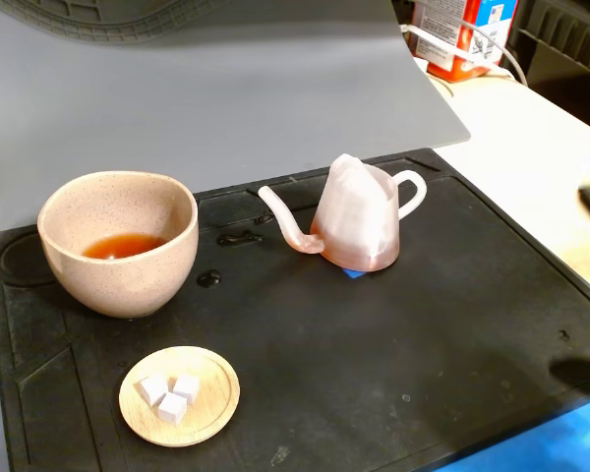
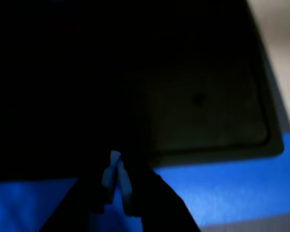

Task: Pick up a kettle and pour liquid into a cup.

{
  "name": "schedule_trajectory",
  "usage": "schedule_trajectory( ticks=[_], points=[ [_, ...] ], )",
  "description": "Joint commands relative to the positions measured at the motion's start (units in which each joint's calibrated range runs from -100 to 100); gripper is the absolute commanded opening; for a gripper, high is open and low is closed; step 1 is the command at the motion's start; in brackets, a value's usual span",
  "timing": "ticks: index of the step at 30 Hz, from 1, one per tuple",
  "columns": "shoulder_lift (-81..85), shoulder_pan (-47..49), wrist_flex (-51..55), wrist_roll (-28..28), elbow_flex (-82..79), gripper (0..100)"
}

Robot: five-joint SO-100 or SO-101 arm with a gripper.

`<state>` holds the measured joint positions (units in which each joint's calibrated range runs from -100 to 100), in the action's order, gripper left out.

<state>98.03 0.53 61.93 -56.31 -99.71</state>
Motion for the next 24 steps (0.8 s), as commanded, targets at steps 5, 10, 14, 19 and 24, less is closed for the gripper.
schedule_trajectory(
  ticks=[5,10,14,19,24],
  points=[
    [-0.1,0.1,10.8,0.3,-0.2,1],
    [-0.1,0.6,12.4,0.3,-0.2,1],
    [-0.1,0.3,12.5,0.3,-0.2,1],
    [-0.1,0.3,12.5,0.3,-0.2,1],
    [-0.1,0.3,12.5,0.3,-0.2,1]
  ],
)
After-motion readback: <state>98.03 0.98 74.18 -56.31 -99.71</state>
